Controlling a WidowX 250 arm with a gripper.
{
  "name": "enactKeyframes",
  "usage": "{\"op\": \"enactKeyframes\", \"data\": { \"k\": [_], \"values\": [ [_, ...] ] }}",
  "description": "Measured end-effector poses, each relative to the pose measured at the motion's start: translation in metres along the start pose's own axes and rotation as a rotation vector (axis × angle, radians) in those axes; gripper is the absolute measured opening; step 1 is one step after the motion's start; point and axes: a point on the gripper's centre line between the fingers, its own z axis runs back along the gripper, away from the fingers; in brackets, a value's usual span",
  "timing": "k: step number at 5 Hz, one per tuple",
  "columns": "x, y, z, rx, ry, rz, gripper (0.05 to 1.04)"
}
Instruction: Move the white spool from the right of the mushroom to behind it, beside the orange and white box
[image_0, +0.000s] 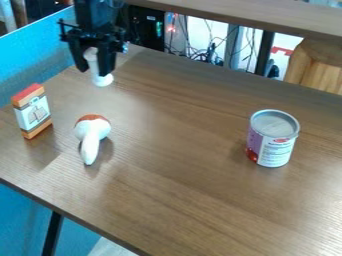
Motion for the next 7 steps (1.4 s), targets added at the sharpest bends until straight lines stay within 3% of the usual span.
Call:
{"op": "enactKeyframes", "data": {
  "k": [3, 5, 7],
  "values": [
    [0.029, 0.077, -0.028, 0.010, 0.049, 0.160, 0.601],
    [0.051, 0.087, -0.051, -0.021, 0.088, 0.196, 0.601],
    [0.058, 0.086, -0.075, -0.049, 0.138, 0.229, 0.601]
  ]
}}
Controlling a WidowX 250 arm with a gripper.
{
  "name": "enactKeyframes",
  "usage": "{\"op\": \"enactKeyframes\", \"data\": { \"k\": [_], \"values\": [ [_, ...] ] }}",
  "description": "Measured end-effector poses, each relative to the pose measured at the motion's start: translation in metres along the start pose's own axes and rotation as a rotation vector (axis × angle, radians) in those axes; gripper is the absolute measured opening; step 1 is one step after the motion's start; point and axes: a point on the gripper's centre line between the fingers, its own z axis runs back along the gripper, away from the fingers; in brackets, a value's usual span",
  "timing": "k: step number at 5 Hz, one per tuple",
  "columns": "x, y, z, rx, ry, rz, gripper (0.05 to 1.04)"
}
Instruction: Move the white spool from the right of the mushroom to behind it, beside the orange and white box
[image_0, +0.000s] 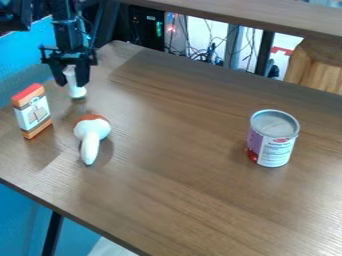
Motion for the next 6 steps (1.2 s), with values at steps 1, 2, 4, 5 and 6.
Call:
{"op": "enactKeyframes", "data": {
  "k": [1, 2, 4, 5, 6],
  "values": [
    [0.000, 0.001, -0.002, -0.001, 0.005, 0.006, 0.662],
    [-0.004, 0.000, -0.013, -0.004, 0.033, 0.027, 0.953],
    [-0.006, -0.002, 0.016, 0.001, -0.052, 0.035, 1.001],
    [-0.012, -0.001, 0.037, 0.028, -0.097, 0.031, 1.001],
    [-0.025, -0.017, 0.057, 0.043, -0.126, -0.005, 1.001]
  ]
}}
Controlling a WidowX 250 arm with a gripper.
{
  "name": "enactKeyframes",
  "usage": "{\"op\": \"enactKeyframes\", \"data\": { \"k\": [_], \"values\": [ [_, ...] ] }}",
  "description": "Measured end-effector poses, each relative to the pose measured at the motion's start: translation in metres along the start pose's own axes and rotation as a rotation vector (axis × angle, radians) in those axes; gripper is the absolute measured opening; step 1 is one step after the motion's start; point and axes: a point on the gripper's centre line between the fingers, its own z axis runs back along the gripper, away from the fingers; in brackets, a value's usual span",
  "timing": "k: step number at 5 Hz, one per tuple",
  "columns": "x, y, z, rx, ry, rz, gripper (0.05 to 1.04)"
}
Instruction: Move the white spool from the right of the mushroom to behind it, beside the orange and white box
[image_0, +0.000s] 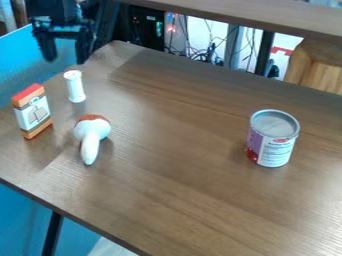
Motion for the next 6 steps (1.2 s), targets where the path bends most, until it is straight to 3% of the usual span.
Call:
{"op": "enactKeyframes", "data": {
  "k": [1, 2, 3, 4, 6],
  "values": [
    [-0.030, -0.045, 0.008, 0.019, 0.027, -0.133, 1.001],
    [-0.063, -0.086, 0.025, 0.027, -0.002, -0.264, 1.001],
    [-0.096, -0.114, 0.028, 0.032, -0.003, -0.337, 1.001],
    [-0.120, -0.117, 0.016, 0.084, 0.055, -0.349, 1.001],
    [-0.139, -0.091, 0.018, 0.165, 0.074, -0.243, 1.001]
  ]
}}
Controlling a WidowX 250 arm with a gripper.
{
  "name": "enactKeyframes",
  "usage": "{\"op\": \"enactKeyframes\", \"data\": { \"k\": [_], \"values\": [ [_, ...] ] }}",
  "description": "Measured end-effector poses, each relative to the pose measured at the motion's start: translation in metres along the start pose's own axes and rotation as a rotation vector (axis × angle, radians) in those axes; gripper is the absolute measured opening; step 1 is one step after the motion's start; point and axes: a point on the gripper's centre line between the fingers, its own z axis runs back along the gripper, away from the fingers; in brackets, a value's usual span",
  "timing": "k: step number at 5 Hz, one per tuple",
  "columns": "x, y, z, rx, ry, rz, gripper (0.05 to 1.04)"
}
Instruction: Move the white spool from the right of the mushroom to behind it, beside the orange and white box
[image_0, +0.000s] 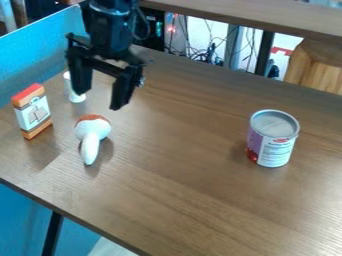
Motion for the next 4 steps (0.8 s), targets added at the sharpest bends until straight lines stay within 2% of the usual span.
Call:
{"op": "enactKeyframes", "data": {
  "k": [1, 4],
  "values": [
    [-0.0093, 0.0183, -0.0026, 0.004, 0.055, 0.056, 1.001],
    [-0.0091, 0.0198, -0.0029, 0.005, 0.056, 0.058, 1.001]
  ]
}}
